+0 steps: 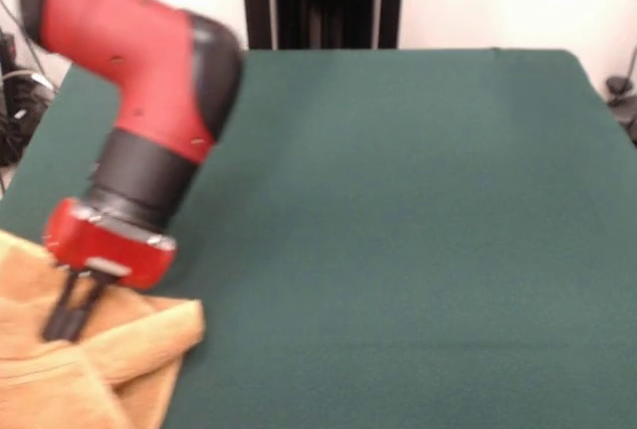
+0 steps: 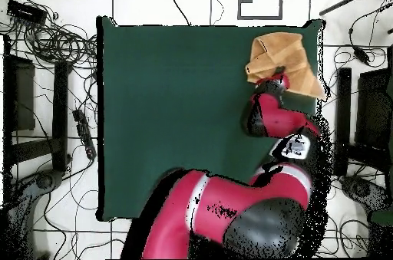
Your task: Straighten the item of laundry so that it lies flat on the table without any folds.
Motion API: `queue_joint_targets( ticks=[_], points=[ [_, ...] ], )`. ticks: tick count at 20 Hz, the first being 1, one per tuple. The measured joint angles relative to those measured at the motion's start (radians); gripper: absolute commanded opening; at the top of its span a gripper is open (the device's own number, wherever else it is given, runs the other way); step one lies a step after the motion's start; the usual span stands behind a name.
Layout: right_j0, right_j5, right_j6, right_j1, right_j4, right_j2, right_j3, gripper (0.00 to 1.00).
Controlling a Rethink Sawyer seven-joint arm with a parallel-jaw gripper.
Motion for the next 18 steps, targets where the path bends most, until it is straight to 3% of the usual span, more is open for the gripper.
queue_joint_targets(
  ticks=[2,3,5,8,9,12,13,18],
  points=[
    [-0.06,0.012,0.0,-0.007,-0.028,0.056,-0.034,0.0],
    [-0.134,0.034,0.0,-0.017,-0.057,0.136,-0.073,0.0],
    [-0.166,0.047,0.0,-0.02,-0.067,0.173,-0.088,0.0],
    [-0.306,0.126,0.0,-0.025,-0.08,0.344,-0.157,0.0],
    [-0.378,0.192,0.0,-0.017,-0.069,0.429,-0.194,0.0],
    [-0.489,0.365,0.002,0.025,-0.02,0.536,-0.247,0.0],
    [-0.557,0.518,0.0,0.053,0.034,0.601,-0.296,0.0],
    [-0.657,0.828,0.0,0.147,0.103,0.661,-0.357,0.0]
  ],
)
